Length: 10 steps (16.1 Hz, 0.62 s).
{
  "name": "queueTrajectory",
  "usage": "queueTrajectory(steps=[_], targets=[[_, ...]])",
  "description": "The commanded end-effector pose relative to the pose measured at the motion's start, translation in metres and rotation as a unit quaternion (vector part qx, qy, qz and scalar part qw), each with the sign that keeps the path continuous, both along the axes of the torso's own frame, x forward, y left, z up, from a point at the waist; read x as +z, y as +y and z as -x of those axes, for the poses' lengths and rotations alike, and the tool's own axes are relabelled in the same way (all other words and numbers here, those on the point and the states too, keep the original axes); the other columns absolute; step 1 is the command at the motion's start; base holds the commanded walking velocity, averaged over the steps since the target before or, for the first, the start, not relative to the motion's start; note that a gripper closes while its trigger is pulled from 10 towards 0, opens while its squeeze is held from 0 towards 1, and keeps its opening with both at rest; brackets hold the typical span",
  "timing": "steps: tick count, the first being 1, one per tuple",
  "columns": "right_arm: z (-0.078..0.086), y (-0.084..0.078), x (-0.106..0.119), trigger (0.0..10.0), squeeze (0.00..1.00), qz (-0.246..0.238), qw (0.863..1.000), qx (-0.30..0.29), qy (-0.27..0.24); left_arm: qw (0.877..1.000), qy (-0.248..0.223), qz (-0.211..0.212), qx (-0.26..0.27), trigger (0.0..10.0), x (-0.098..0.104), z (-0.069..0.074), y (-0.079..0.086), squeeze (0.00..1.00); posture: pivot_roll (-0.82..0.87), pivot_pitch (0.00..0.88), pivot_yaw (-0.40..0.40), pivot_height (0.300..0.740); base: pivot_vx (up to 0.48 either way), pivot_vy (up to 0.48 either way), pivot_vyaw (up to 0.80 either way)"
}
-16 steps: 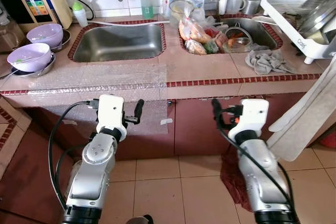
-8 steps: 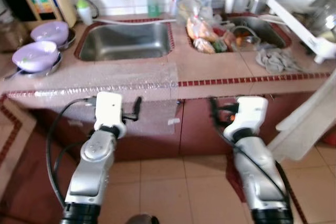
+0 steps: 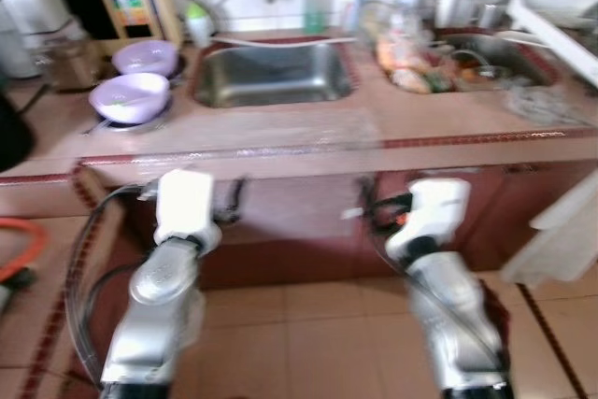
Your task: Kitchen organization
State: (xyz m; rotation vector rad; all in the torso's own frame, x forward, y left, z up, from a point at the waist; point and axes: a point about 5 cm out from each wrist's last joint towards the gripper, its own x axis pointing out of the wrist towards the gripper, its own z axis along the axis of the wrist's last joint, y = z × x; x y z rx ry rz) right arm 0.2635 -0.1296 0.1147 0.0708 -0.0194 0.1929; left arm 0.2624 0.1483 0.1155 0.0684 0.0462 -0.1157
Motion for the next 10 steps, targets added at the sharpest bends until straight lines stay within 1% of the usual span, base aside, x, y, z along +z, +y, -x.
queueTrajectory(steps=[1,2,3,4,5,6,7,8,9,10], targets=[[0.006,-0.008,0.003,10.0,0.00,0.010,1.000,-0.010,-0.005,0.999,-0.025,0.006,-0.028,10.0,0.010,0.007,-0.011,0.00,0.01,0.000,0.041,0.740,0.000,0.000,0.00],[0.018,-0.004,0.004,10.0,0.00,0.009,1.000,-0.004,-0.006,0.999,-0.030,-0.006,-0.027,10.0,0.008,0.021,-0.008,0.00,0.02,0.000,0.035,0.740,0.000,0.000,0.00],[0.019,-0.001,0.005,10.0,0.00,0.017,1.000,0.014,-0.010,0.999,-0.025,-0.010,-0.028,10.0,0.005,0.022,-0.009,0.00,0.02,0.010,0.021,0.740,0.000,0.000,0.00],[0.025,0.001,-0.002,10.0,0.00,0.023,0.999,0.024,-0.007,0.999,-0.020,-0.014,-0.027,10.0,-0.002,0.028,-0.009,0.00,0.02,0.014,0.015,0.740,0.000,0.000,0.00],[0.027,0.002,-0.002,10.0,0.00,0.047,0.998,0.034,-0.010,1.000,-0.013,-0.017,-0.021,10.0,-0.001,0.026,-0.006,0.00,0.02,0.017,0.019,0.740,0.000,0.000,0.00],[0.027,0.001,-0.002,10.0,0.00,0.057,0.998,0.038,-0.014,1.000,-0.006,-0.019,-0.015,10.0,-0.002,0.025,-0.005,0.00,0.02,0.013,0.020,0.740,0.000,0.000,0.00],[0.025,-0.003,-0.009,10.0,0.00,0.058,0.998,0.028,-0.005,1.000,0.001,-0.017,-0.013,10.0,-0.006,0.022,-0.005,0.00,0.02,0.000,0.016,0.740,0.000,0.000,0.00],[0.022,-0.002,-0.016,10.0,0.00,0.066,0.997,0.028,-0.002,1.000,0.006,-0.020,-0.012,10.0,-0.014,0.020,-0.002,0.00,0.02,0.000,0.016,0.740,0.000,0.000,0.00],[0.017,-0.003,-0.015,10.0,0.00,0.074,0.997,0.031,-0.001,1.000,0.009,-0.022,-0.002,10.0,-0.015,0.015,0.002,0.00,0.03,0.000,0.006,0.740,0.000,0.000,0.00],[0.010,-0.008,-0.019,10.0,0.00,0.072,0.997,0.031,0.008,1.000,0.011,-0.021,0.002,10.0,-0.019,0.009,0.000,0.00,0.03,0.000,-0.014,0.740,0.000,0.000,0.00]])
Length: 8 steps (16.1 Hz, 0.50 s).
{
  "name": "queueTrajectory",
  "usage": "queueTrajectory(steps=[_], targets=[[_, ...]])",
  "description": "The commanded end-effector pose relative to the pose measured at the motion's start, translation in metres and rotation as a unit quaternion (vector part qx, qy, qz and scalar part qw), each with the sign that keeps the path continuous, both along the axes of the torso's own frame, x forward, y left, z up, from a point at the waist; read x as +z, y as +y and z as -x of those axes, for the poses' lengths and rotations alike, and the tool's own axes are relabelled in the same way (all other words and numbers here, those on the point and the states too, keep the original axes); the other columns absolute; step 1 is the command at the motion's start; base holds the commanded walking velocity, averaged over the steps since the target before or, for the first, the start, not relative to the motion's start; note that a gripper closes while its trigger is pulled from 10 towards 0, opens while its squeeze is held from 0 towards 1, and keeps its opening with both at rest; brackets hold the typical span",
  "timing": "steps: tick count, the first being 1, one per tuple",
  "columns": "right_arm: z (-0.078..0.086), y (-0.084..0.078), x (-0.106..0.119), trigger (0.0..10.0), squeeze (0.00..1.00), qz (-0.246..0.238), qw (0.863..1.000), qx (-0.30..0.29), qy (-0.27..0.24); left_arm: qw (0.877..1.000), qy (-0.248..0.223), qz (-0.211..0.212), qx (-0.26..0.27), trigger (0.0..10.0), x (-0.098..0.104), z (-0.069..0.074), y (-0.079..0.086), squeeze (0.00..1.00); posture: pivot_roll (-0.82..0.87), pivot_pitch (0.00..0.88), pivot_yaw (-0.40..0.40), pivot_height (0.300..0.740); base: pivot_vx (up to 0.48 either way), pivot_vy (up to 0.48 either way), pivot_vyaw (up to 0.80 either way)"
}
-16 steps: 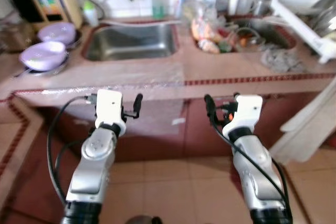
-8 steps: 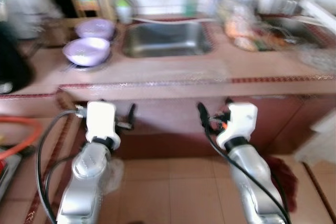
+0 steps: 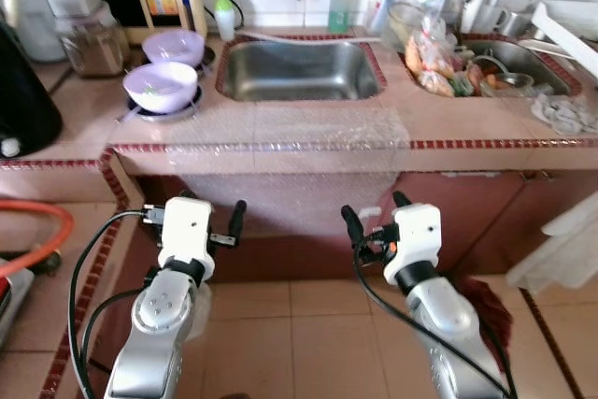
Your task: Kitchen organization
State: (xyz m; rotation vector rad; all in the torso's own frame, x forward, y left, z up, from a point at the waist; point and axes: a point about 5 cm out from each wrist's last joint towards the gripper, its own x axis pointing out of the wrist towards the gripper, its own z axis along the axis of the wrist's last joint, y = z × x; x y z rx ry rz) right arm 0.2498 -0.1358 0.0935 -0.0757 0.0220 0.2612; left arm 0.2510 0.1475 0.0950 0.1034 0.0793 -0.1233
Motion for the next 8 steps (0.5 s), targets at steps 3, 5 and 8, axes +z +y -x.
queueTrajectory(steps=[3,5,8], targets=[[-0.014,-0.011,0.006,10.0,0.00,-0.008,1.000,-0.014,-0.009,1.000,-0.014,-0.003,0.019,10.0,0.002,-0.007,0.003,0.00,0.05,0.000,-0.004,0.740,0.000,0.000,0.00],[-0.015,-0.017,0.002,10.0,0.00,-0.009,0.999,-0.037,-0.011,1.000,-0.018,-0.015,0.017,10.0,-0.002,-0.004,0.007,0.00,0.04,0.000,0.003,0.740,0.000,0.000,0.00],[-0.016,-0.014,0.000,10.0,0.00,-0.012,0.999,-0.042,-0.021,0.999,-0.034,-0.018,0.030,10.0,-0.004,-0.005,0.015,0.00,0.02,0.000,0.028,0.740,0.000,0.000,0.00]])
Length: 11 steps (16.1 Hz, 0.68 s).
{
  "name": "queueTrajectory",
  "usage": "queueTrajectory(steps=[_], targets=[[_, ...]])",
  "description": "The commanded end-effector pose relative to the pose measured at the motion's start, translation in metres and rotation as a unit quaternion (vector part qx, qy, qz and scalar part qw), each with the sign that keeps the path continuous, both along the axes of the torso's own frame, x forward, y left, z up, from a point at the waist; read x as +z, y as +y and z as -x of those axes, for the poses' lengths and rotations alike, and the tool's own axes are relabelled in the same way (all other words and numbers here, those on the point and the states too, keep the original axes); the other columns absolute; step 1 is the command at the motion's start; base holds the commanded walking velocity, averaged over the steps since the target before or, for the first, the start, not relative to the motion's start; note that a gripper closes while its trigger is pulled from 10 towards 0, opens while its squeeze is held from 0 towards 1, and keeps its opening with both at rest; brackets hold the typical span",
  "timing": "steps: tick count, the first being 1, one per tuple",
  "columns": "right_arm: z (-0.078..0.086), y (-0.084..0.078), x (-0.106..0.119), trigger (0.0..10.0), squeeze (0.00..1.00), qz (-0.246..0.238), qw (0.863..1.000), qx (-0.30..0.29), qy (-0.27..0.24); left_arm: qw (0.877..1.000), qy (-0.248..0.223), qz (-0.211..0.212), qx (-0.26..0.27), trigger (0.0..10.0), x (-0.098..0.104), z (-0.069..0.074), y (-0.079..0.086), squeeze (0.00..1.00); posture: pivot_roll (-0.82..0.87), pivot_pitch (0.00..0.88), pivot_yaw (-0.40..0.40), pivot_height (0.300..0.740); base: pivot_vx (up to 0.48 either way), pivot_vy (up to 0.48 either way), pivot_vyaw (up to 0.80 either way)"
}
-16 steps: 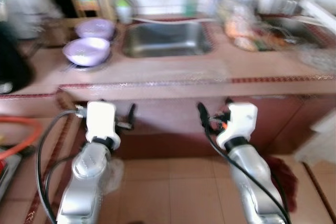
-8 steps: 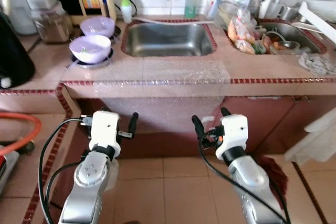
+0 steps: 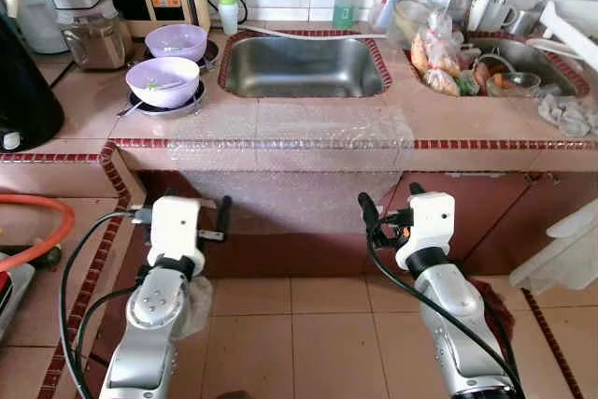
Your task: Kitchen organization
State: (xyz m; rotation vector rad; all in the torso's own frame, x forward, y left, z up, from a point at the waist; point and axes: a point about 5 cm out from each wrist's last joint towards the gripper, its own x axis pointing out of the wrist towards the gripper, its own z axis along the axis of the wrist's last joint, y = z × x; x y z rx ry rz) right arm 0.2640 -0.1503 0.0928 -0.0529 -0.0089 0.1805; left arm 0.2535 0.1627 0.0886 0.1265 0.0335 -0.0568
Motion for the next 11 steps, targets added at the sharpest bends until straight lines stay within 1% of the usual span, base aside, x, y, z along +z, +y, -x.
queueTrajectory(steps=[1,2,3,5,7,8,11], targets=[[-0.002,0.001,0.002,10.0,0.00,0.002,1.000,-0.001,-0.008,1.000,-0.015,-0.009,-0.004,10.0,0.004,-0.003,0.000,0.00,0.02,0.000,0.028,0.740,0.000,0.000,0.00],[-0.002,0.004,0.006,10.0,0.00,0.012,1.000,0.017,-0.021,1.000,-0.020,-0.004,-0.014,10.0,0.008,-0.004,-0.001,0.00,0.01,0.000,0.032,0.740,0.000,0.000,0.00],[-0.005,0.004,0.007,10.0,0.00,0.013,1.000,0.014,-0.024,1.000,-0.021,-0.005,-0.014,10.0,0.008,-0.006,-0.001,0.00,0.01,0.000,0.031,0.740,0.000,0.000,0.61],[-0.008,0.004,0.007,10.0,0.00,0.012,1.000,0.011,-0.026,0.999,-0.025,-0.007,-0.021,10.0,0.008,-0.009,-0.005,0.00,0.02,0.000,0.026,0.740,0.300,0.000,0.76],[-0.009,0.004,0.007,10.0,0.00,0.018,0.999,0.018,-0.028,0.999,-0.035,0.001,-0.023,10.0,0.010,-0.010,-0.007,0.00,0.02,0.000,0.016,0.740,0.454,0.000,0.72],[-0.012,0.005,0.009,10.0,0.00,0.016,0.999,0.024,-0.030,0.998,-0.050,0.020,-0.022,10.0,0.018,-0.011,-0.005,0.00,0.03,0.000,0.006,0.740,0.461,0.000,0.51],[-0.020,0.006,0.017,10.0,0.00,0.016,0.999,0.026,-0.045,0.998,-0.058,0.024,-0.026,10.0,0.022,-0.015,-0.008,0.00,0.04,0.000,-0.005,0.740,0.461,0.000,0.00]])
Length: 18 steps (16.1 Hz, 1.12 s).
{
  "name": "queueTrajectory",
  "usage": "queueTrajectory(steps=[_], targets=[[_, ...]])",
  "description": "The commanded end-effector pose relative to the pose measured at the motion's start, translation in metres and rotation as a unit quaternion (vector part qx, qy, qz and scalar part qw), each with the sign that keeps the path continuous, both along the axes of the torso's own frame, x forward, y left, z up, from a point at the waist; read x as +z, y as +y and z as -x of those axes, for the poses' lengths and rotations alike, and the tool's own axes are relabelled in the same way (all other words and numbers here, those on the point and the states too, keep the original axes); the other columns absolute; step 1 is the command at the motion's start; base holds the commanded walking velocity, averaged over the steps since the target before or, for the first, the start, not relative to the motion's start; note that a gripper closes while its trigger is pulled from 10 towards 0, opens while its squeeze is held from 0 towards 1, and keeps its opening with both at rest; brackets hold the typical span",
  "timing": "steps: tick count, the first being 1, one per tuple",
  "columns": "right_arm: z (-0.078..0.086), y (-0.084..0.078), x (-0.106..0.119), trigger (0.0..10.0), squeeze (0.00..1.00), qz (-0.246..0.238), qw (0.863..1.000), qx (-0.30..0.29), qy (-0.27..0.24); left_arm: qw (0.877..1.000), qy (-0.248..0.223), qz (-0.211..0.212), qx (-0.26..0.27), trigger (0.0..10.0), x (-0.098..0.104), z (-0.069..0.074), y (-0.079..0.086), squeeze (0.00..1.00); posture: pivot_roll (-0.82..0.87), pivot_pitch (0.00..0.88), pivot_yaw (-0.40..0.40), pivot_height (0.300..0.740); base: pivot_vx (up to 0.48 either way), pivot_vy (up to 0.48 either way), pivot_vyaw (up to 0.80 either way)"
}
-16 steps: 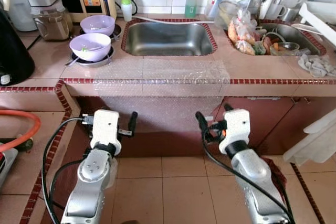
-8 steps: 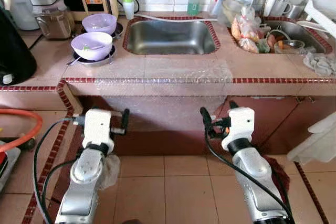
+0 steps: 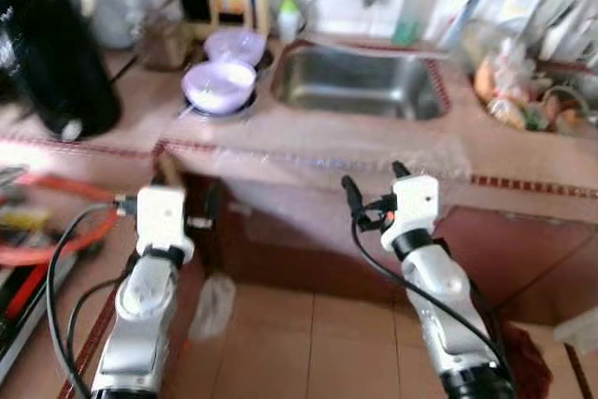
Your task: Kitchen organization
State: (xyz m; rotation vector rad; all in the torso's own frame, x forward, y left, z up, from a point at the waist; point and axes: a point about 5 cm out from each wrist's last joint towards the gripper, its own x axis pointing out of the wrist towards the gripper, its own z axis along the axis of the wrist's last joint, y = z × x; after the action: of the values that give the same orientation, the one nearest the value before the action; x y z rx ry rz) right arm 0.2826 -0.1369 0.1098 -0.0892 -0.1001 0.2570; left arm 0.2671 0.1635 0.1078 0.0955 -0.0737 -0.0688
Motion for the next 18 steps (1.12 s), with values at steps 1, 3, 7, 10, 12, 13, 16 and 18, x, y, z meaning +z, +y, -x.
queueTrajectory(steps=[1,3,7,10,12,13,16,18], targets=[[-0.006,-0.008,0.005,10.0,0.00,0.001,1.000,-0.015,-0.007,0.999,-0.027,-0.003,-0.025,10.0,0.010,-0.003,-0.012,0.00,0.04,0.000,-0.011,0.740,0.480,0.000,0.00],[-0.009,-0.007,0.011,10.0,0.00,0.001,1.000,-0.010,-0.018,0.997,-0.064,-0.019,-0.033,10.0,0.025,-0.005,-0.021,0.00,0.04,0.000,-0.018,0.740,0.463,0.000,0.00],[-0.011,-0.005,0.012,10.0,0.00,0.008,1.000,-0.002,-0.023,0.997,-0.068,-0.007,-0.035,10.0,0.027,-0.003,-0.026,0.00,0.04,0.000,-0.020,0.740,0.000,0.000,0.00],[-0.011,-0.004,0.012,10.0,0.00,0.010,1.000,0.001,-0.026,0.996,-0.074,-0.012,-0.040,10.0,0.031,-0.004,-0.028,0.00,0.04,0.000,-0.021,0.740,0.000,0.000,0.00],[-0.012,-0.004,0.012,10.0,0.00,0.012,1.000,0.004,-0.027,0.997,-0.072,-0.011,-0.035,10.0,0.032,-0.006,-0.029,0.00,0.04,0.000,-0.017,0.740,0.000,0.000,0.00],[-0.012,-0.003,0.012,10.0,0.00,0.013,1.000,0.003,-0.028,0.997,-0.069,-0.013,-0.027,10.0,0.032,-0.005,-0.029,0.00,0.04,0.000,-0.013,0.740,0.000,0.000,0.00],[-0.014,-0.001,0.012,10.0,0.00,0.009,1.000,0.004,-0.029,0.996,-0.065,-0.027,-0.046,10.0,0.029,-0.006,-0.031,0.00,0.04,0.000,-0.008,0.740,0.000,0.000,0.00],[-0.015,0.001,0.013,10.0,0.00,0.009,0.999,0.007,-0.030,0.997,-0.064,-0.025,-0.046,10.0,0.030,-0.007,-0.031,0.00,0.04,0.000,-0.009,0.740,0.000,0.000,0.00]])
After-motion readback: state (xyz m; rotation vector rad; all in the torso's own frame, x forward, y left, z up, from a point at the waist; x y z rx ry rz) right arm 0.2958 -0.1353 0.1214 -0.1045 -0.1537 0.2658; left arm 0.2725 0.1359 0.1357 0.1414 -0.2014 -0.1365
